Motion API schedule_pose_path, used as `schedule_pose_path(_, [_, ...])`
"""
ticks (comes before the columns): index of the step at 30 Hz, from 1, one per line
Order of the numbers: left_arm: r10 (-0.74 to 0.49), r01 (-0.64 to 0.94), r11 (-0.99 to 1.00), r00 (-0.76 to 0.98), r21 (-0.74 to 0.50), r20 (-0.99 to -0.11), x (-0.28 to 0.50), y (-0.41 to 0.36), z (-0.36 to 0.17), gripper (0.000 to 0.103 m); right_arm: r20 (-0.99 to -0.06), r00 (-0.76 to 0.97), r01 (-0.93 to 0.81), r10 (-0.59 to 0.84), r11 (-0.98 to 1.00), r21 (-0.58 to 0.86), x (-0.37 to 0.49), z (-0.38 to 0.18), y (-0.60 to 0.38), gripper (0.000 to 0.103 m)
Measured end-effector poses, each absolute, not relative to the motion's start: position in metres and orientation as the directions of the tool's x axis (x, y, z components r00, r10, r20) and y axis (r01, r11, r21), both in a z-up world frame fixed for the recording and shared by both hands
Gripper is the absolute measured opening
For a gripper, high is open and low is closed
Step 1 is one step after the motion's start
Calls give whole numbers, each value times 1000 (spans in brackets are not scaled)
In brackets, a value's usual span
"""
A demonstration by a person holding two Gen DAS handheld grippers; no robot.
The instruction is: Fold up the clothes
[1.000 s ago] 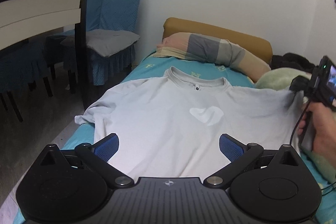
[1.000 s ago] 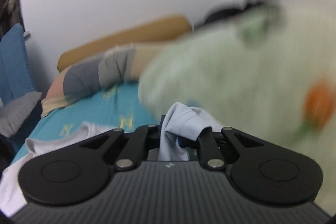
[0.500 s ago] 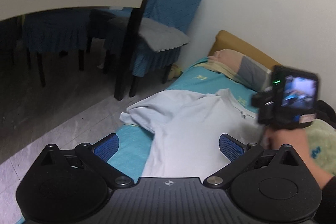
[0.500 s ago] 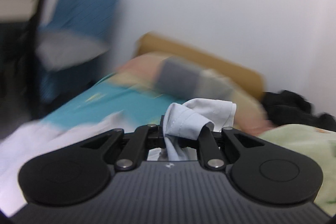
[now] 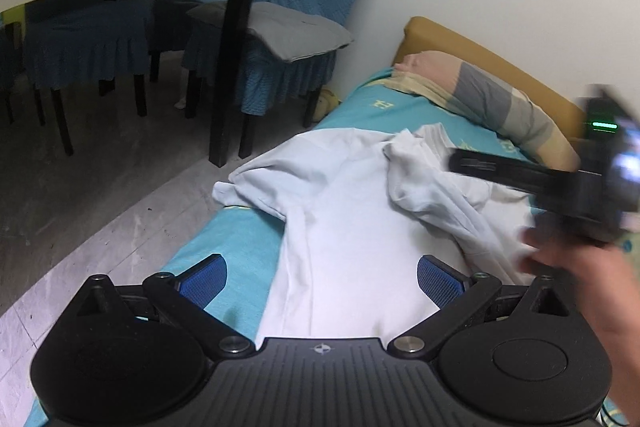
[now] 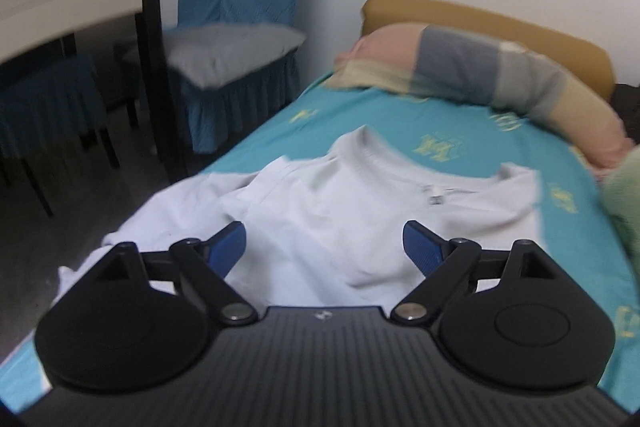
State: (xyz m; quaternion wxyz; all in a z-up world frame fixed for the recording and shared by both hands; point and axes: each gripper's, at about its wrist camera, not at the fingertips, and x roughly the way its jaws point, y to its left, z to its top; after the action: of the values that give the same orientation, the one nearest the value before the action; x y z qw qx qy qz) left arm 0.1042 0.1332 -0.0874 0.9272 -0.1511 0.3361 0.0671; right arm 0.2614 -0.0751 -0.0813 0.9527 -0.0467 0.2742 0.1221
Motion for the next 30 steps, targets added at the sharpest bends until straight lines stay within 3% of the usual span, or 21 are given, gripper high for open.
schedule_pose_path(9, [25, -138, 982, 779, -132, -627, 86, 93, -79, 101, -515, 836, -140, 190, 981, 134, 115, -25, -183, 87])
schedule_pose_path(17, [12, 63, 994, 761, 92, -649, 51, 21, -86, 99, -465, 872, 3, 155, 947, 321, -13, 1, -278, 87])
schedule_pose_path(25, [-80, 270, 945, 736, 183, -672, 18, -66, -89, 92, -431, 899, 142, 71, 886, 441, -57, -1, -369, 87])
schedule_pose_path(30, [-191, 379, 917, 687, 122, -701, 1, -135, -92, 90, -411, 910, 171, 49, 859, 482, -55, -11, -406, 87])
